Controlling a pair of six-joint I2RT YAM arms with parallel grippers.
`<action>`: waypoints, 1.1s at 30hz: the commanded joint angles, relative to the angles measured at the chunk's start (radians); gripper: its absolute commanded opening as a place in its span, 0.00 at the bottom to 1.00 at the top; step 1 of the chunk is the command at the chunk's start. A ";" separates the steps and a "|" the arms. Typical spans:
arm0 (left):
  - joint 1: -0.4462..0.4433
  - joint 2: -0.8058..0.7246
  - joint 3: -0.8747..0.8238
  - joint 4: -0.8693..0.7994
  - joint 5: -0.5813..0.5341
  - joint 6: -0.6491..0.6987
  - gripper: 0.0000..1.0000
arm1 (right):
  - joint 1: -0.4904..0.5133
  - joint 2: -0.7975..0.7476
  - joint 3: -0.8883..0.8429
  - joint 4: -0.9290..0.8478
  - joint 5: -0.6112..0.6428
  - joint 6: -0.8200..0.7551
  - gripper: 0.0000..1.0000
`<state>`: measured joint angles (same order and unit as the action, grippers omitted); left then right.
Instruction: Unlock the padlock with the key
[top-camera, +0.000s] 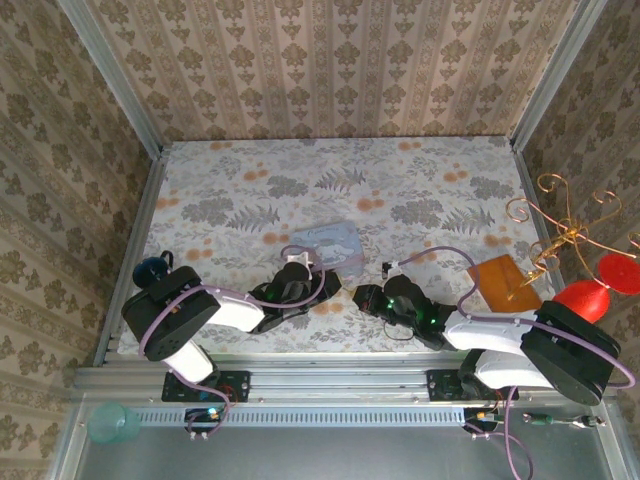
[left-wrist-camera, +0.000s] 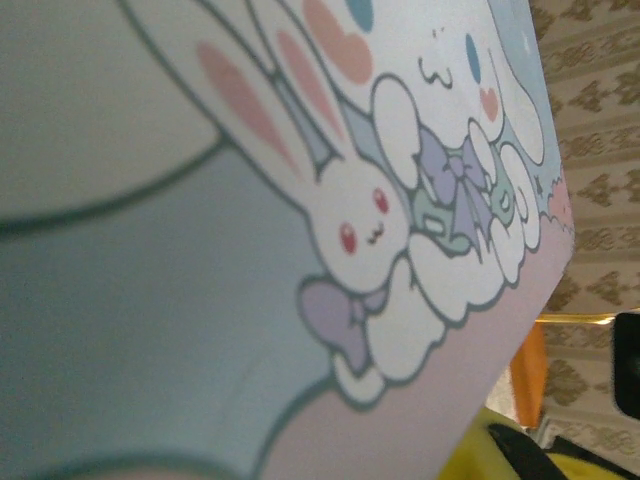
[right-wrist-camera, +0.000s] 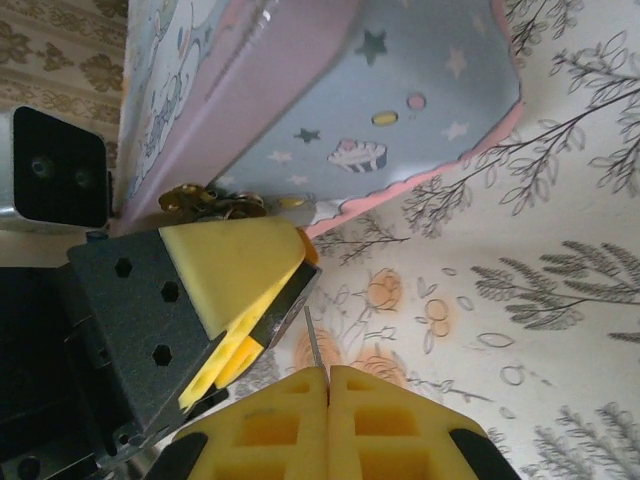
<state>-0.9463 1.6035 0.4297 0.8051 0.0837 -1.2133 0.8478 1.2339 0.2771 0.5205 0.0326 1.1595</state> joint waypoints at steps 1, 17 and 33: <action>0.000 0.005 -0.008 0.166 0.045 -0.084 0.03 | -0.011 0.020 -0.017 0.046 -0.045 0.071 0.00; 0.008 -0.019 -0.056 0.223 0.030 -0.143 0.02 | -0.101 0.005 -0.101 0.212 -0.144 0.137 0.00; 0.012 -0.042 -0.059 0.272 0.051 -0.191 0.01 | -0.138 -0.125 -0.102 0.203 -0.245 0.062 0.00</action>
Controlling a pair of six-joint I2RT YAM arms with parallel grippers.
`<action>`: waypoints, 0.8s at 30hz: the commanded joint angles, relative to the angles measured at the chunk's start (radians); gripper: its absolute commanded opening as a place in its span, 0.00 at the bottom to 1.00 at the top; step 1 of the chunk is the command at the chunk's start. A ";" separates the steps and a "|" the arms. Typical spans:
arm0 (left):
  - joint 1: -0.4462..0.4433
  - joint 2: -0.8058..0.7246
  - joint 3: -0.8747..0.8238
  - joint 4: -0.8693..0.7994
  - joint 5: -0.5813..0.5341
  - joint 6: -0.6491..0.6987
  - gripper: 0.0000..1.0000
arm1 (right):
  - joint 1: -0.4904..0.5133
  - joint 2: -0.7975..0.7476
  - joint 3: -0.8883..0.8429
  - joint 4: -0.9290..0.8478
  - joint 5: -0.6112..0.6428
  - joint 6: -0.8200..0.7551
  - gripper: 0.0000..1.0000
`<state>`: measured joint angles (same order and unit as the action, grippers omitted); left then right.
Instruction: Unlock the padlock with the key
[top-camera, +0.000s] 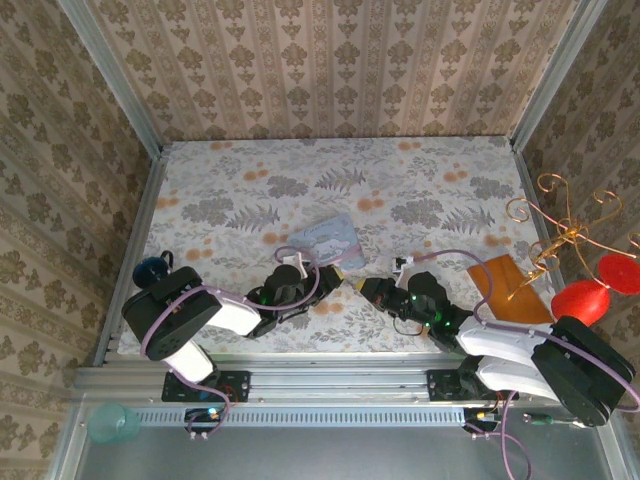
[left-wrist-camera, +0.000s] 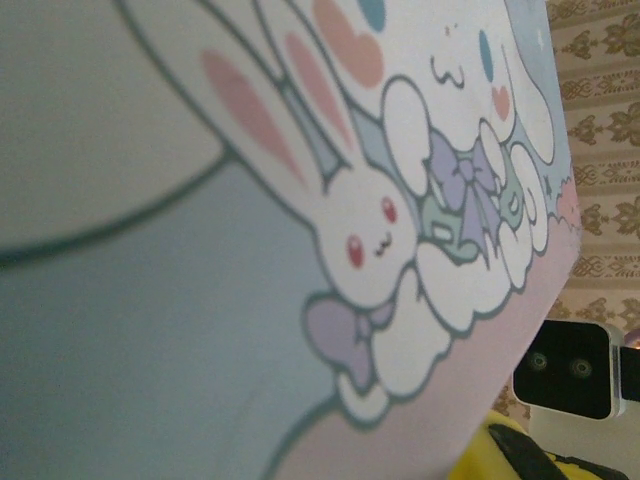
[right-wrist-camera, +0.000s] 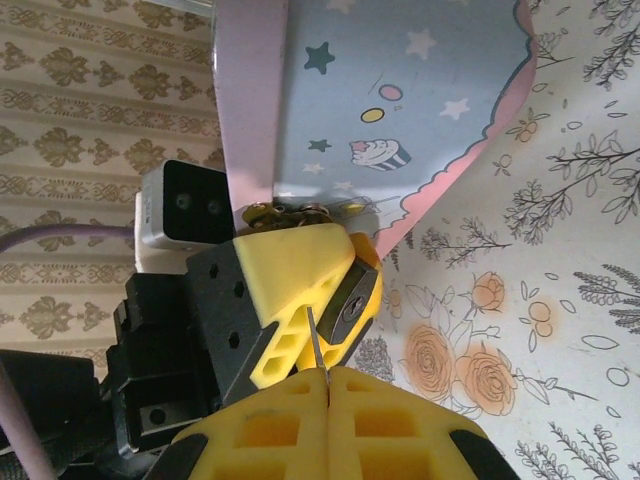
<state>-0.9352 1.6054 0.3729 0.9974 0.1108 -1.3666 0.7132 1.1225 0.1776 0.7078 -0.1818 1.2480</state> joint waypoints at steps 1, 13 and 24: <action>-0.002 -0.048 -0.002 0.078 0.024 -0.044 0.01 | -0.004 -0.013 -0.002 0.017 -0.034 -0.026 0.00; -0.015 -0.052 -0.015 0.125 0.001 -0.080 0.00 | -0.004 0.019 0.010 0.042 -0.053 -0.024 0.00; -0.017 -0.048 -0.019 0.148 0.004 -0.092 0.00 | -0.004 0.033 0.008 0.065 -0.050 -0.019 0.00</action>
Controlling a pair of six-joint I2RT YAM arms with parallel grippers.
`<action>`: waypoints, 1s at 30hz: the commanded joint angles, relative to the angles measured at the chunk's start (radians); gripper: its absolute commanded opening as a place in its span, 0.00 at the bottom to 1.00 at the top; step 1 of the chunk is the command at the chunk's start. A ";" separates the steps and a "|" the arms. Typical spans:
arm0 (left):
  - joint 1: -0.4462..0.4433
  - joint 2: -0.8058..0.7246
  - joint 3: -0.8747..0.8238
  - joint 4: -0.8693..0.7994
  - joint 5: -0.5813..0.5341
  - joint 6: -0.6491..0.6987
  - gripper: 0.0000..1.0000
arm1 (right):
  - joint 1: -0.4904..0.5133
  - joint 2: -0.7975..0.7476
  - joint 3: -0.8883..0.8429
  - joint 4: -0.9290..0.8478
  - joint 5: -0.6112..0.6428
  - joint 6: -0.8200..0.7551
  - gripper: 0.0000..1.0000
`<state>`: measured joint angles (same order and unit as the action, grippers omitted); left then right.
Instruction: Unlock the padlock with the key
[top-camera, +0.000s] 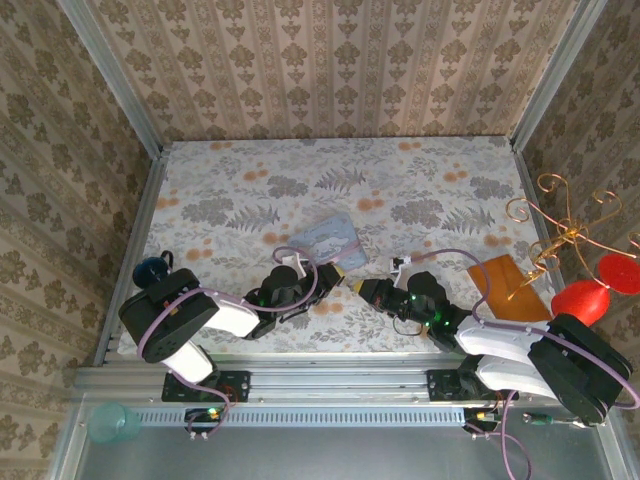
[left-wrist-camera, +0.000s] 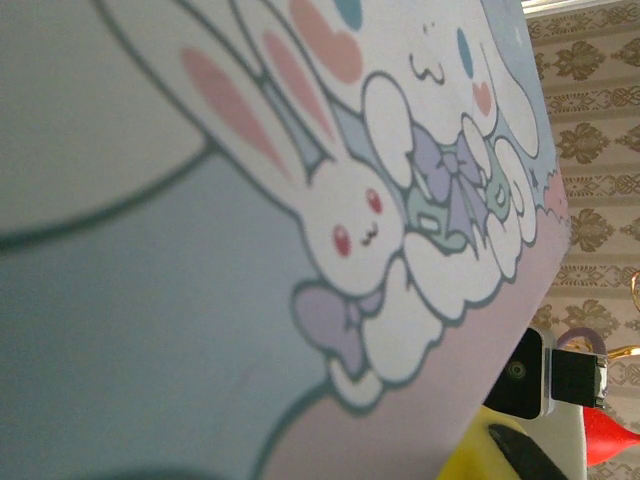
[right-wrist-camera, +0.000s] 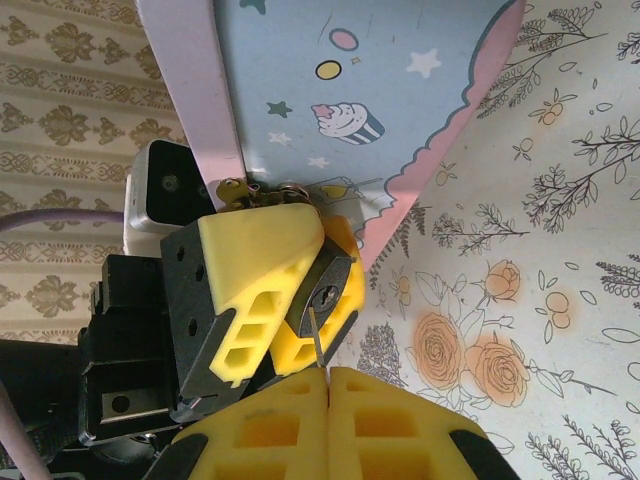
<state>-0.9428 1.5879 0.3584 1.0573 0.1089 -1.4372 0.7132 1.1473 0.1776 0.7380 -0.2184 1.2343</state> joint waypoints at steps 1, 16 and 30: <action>-0.011 -0.031 -0.006 0.092 0.006 -0.024 0.00 | -0.004 0.009 0.008 0.039 -0.013 -0.004 0.00; -0.016 -0.034 -0.010 0.128 0.017 -0.062 0.00 | -0.005 0.011 0.015 0.052 -0.010 0.001 0.00; -0.023 -0.031 -0.031 0.195 0.017 -0.087 0.00 | -0.024 0.051 0.011 0.107 -0.015 0.040 0.00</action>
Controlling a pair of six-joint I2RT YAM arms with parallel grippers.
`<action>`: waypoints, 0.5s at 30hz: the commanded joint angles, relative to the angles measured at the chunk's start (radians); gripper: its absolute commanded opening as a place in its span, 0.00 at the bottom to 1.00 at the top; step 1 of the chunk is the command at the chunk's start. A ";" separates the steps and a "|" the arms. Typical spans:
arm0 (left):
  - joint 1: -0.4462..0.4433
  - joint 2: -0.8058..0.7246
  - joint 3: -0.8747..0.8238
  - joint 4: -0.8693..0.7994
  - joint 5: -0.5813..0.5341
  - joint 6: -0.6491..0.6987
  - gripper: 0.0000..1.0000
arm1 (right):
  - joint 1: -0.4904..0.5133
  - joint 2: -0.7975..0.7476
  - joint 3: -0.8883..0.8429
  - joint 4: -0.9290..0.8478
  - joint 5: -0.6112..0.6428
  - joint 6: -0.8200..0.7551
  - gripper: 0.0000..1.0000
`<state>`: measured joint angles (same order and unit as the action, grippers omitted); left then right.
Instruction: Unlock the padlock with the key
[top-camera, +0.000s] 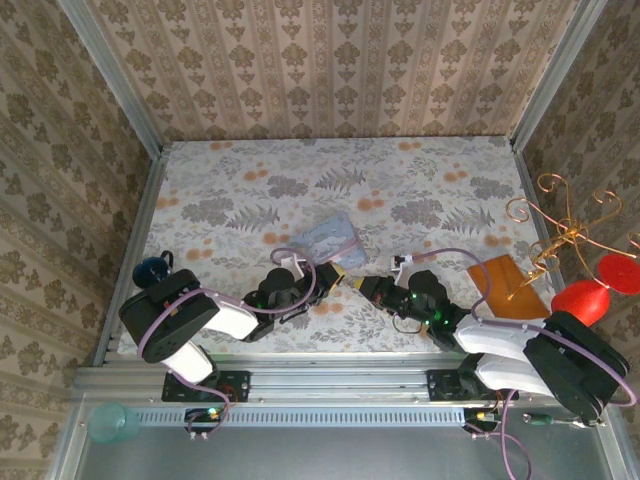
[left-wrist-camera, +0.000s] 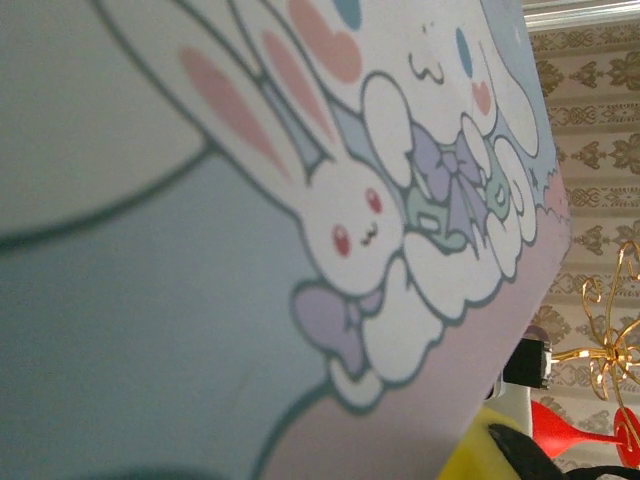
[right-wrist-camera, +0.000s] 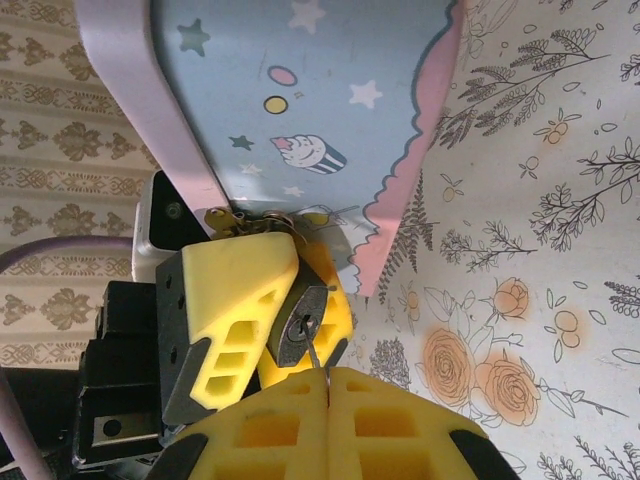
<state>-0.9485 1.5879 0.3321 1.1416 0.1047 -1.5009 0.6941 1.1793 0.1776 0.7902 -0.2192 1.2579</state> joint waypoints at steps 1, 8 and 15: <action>-0.018 -0.031 -0.005 0.116 0.020 -0.025 0.00 | -0.005 0.025 0.012 0.061 -0.014 0.019 0.00; -0.018 -0.031 -0.003 0.120 0.016 -0.024 0.00 | -0.006 0.065 0.010 0.111 -0.018 0.048 0.00; -0.018 -0.020 0.010 0.118 0.021 -0.021 0.00 | -0.003 0.061 0.021 0.110 -0.026 0.064 0.00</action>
<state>-0.9485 1.5879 0.3264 1.1610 0.0822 -1.5043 0.6899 1.2373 0.1776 0.8646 -0.2226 1.3067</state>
